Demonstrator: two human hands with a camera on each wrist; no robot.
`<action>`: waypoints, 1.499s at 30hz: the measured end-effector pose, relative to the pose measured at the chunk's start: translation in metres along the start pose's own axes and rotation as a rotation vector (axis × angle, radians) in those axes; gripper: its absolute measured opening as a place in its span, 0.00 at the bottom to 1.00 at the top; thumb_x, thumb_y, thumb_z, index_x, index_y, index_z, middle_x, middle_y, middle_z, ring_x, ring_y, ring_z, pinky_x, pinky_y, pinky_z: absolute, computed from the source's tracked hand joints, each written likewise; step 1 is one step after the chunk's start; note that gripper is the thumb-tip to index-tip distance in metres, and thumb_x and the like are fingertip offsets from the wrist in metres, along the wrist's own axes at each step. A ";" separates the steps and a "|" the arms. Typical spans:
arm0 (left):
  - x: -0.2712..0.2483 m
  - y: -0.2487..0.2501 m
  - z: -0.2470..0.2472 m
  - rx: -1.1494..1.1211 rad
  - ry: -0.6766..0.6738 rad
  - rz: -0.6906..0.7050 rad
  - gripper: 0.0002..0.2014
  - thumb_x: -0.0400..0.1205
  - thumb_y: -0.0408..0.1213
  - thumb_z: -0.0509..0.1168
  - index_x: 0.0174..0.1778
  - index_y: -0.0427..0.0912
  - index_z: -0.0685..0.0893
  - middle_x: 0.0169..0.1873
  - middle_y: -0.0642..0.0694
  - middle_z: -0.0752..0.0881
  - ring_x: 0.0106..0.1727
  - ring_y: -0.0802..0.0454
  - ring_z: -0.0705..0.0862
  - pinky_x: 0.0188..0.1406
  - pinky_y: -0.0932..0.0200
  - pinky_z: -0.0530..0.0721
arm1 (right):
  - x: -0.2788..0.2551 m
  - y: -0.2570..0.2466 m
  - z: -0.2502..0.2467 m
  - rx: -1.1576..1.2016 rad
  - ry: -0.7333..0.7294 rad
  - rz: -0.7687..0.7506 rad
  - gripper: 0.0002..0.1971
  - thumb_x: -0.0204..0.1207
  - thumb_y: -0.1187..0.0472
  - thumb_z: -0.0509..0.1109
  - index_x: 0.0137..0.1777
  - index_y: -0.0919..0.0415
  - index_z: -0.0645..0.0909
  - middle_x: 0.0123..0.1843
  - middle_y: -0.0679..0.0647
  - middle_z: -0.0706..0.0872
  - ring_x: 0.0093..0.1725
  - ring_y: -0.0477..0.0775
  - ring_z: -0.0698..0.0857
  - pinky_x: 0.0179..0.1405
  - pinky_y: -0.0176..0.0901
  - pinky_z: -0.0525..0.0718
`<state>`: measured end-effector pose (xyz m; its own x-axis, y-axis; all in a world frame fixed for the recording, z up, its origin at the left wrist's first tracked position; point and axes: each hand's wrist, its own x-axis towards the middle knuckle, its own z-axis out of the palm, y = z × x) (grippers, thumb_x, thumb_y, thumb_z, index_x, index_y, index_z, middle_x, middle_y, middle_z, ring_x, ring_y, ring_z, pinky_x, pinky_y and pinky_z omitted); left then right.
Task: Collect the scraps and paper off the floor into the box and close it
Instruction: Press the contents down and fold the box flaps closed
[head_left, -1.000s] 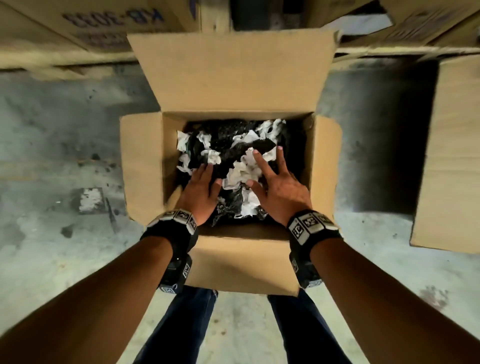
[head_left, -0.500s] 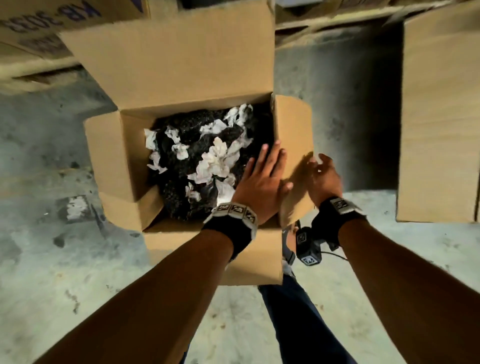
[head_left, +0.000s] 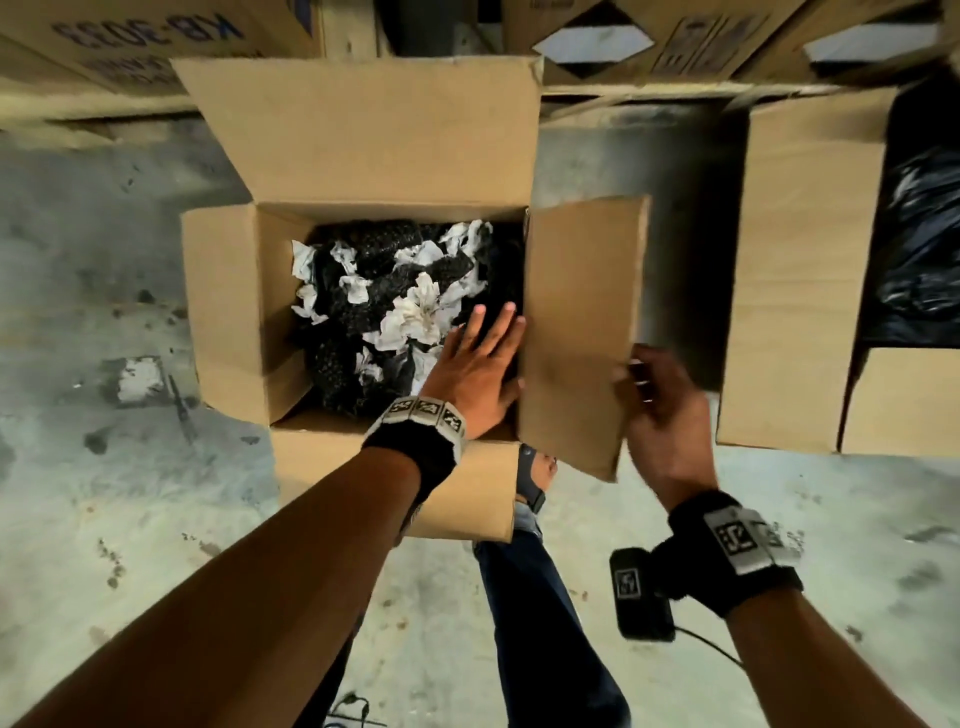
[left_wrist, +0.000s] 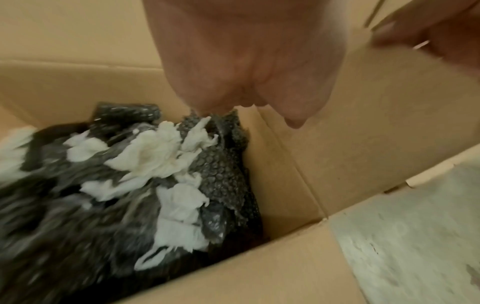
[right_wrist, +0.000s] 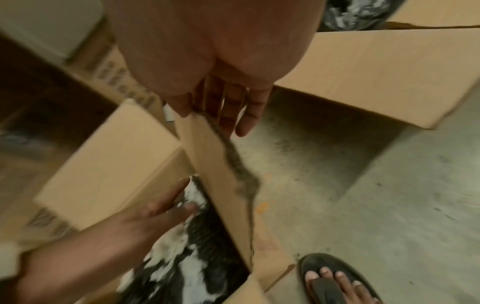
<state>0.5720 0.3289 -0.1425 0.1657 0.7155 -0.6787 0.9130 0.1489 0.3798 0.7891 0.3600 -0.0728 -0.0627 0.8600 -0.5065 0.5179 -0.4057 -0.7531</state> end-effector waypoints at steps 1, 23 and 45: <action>-0.009 -0.005 -0.003 -0.071 0.050 -0.035 0.36 0.87 0.53 0.52 0.87 0.48 0.41 0.87 0.51 0.39 0.87 0.43 0.38 0.86 0.39 0.50 | -0.007 -0.012 0.009 0.007 -0.071 -0.047 0.11 0.87 0.57 0.66 0.67 0.54 0.81 0.53 0.42 0.89 0.47 0.32 0.87 0.41 0.26 0.83; -0.077 -0.060 0.066 -0.160 -0.115 -0.091 0.32 0.87 0.58 0.45 0.86 0.48 0.53 0.87 0.48 0.54 0.88 0.40 0.43 0.86 0.39 0.44 | 0.045 0.006 0.139 -1.327 -0.558 -0.449 0.34 0.85 0.52 0.61 0.89 0.55 0.56 0.91 0.58 0.50 0.89 0.63 0.50 0.84 0.71 0.50; -0.136 -0.373 0.030 -1.040 0.352 -0.834 0.24 0.86 0.53 0.59 0.67 0.38 0.83 0.67 0.34 0.84 0.69 0.36 0.82 0.67 0.52 0.78 | 0.015 -0.086 0.419 -1.018 -0.507 -0.652 0.31 0.88 0.55 0.55 0.89 0.56 0.53 0.92 0.53 0.47 0.90 0.56 0.45 0.85 0.70 0.54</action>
<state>0.2203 0.1555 -0.2103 -0.5321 0.2736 -0.8013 -0.0274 0.9403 0.3392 0.3859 0.2783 -0.1917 -0.7413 0.5064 -0.4406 0.6649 0.6438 -0.3787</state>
